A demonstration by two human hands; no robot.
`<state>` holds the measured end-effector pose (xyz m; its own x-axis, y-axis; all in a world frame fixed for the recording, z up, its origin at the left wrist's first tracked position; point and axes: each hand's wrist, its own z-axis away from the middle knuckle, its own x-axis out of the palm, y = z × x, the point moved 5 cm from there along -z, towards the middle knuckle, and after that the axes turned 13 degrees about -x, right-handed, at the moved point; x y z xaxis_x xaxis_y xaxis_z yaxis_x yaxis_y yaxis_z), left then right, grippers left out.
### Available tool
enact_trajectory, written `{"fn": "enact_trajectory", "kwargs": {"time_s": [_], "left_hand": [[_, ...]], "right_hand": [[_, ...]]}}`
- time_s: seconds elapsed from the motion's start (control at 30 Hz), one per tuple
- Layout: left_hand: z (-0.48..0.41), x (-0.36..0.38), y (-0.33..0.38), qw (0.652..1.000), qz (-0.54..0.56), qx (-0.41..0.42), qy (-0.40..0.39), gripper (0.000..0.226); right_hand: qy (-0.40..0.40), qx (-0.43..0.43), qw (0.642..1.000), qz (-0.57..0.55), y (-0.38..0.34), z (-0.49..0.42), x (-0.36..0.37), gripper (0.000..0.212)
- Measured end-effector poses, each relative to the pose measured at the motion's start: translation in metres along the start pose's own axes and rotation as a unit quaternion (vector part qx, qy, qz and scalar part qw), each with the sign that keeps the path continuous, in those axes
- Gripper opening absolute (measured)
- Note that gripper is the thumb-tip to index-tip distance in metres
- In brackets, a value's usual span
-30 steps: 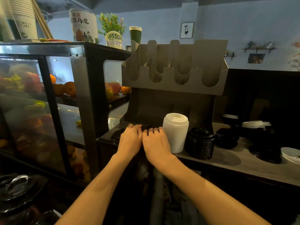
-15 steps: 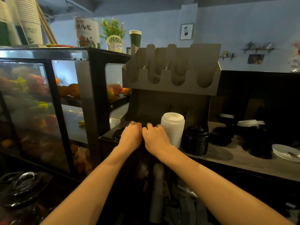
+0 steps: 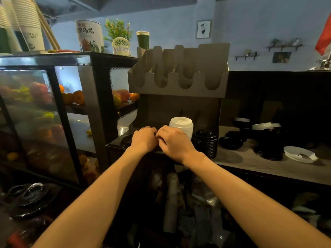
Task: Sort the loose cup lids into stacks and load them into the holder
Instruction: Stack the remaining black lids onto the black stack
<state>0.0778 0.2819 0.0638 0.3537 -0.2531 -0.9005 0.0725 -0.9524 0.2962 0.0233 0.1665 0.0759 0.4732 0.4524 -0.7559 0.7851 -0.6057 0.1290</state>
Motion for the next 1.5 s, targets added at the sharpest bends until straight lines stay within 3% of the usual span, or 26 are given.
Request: {"fn": "enact_trajectory", "kwargs": {"time_s": [0.1, 0.2, 0.37, 0.5, 0.87, 1.07, 1.27, 1.4, 1.5], "left_hand": [[0.004, -0.004, 0.007, 0.99, 0.14, -0.005, 0.029, 0.022], [0.015, -0.012, 0.017, 0.932, 0.358, 0.019, 0.06, 0.016], [0.039, -0.023, 0.068, 0.889, 0.444, 0.094, 0.063, 0.016], [0.061, -0.02, 0.115, 0.888, 0.427, 0.129, 0.114, 0.014], [0.105, 0.055, 0.254, 0.885, 0.404, 0.225, -0.046, 0.018], [0.106, 0.092, 0.298, 0.898, 0.356, 0.249, -0.075, 0.029], [0.083, 0.108, 0.301, 0.96, 0.21, 0.186, 0.019, 0.045], [0.068, 0.132, 0.298, 0.988, 0.101, 0.099, -0.067, 0.057], [0.064, 0.134, 0.301, 0.989, 0.079, 0.093, -0.088, 0.046]], "right_hand": [[0.039, 0.003, 0.999, 0.005, 0.002, 0.007, -0.014, 0.014], [0.065, 0.039, 0.997, 0.009, 0.014, 0.019, -0.034, 0.017], [0.068, 0.093, 0.993, 0.028, 0.037, 0.044, -0.072, 0.021], [0.08, 0.138, 0.986, 0.042, 0.059, 0.079, -0.102, 0.015], [0.038, 0.317, 0.944, 0.085, 0.132, 0.214, -0.153, 0.016], [-0.057, 0.401, 0.911, 0.076, 0.165, 0.265, -0.145, 0.05], [-0.145, 0.401, 0.896, 0.128, 0.191, 0.274, -0.125, 0.061], [-0.189, 0.4, 0.881, 0.171, 0.205, 0.272, -0.117, 0.07], [-0.162, 0.367, 0.903, 0.151, 0.214, 0.264, -0.115, 0.067]]}}
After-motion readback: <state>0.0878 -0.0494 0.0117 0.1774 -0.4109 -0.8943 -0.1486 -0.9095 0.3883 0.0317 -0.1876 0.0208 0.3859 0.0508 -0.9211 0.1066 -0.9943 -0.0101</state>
